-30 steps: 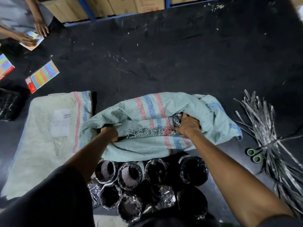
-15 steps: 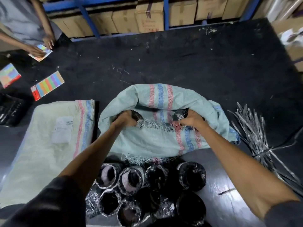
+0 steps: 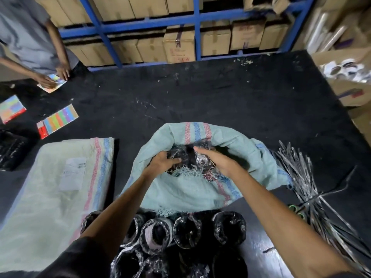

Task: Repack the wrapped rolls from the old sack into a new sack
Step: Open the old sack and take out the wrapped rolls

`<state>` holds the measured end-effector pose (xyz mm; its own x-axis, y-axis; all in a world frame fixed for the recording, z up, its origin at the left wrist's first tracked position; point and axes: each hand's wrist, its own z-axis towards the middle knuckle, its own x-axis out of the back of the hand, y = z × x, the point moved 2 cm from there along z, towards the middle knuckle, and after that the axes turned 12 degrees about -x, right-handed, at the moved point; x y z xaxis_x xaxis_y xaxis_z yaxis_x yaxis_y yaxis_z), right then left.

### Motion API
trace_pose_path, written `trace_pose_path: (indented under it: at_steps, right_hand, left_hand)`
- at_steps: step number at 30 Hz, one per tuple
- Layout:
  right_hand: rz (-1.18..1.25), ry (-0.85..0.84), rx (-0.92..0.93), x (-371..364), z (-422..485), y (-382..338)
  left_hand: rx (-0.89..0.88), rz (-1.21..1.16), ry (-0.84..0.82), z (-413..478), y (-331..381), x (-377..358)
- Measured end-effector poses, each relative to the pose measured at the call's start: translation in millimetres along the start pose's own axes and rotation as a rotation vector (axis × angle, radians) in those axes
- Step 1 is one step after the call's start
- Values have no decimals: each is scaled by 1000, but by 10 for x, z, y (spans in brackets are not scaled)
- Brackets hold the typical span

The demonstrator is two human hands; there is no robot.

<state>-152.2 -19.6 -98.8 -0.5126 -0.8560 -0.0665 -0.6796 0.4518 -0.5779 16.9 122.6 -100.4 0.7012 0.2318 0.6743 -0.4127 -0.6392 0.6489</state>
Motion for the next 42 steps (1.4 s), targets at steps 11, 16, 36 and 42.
trace_pose_path:
  at_steps: [11, 16, 36, 42]
  right_hand:
    - [-822, 663, 61, 206, 4, 239]
    - [-1016, 625, -62, 315, 96, 469]
    - [-325, 291, 87, 288, -585, -175]
    - [-206, 188, 77, 31, -1192, -325]
  left_hand:
    - [-12, 475, -75, -247, -114, -504]
    - [41, 284, -149, -207, -164, -526]
    - [-81, -74, 17, -386, 629, 499]
    - [-65, -370, 61, -889, 651, 823]
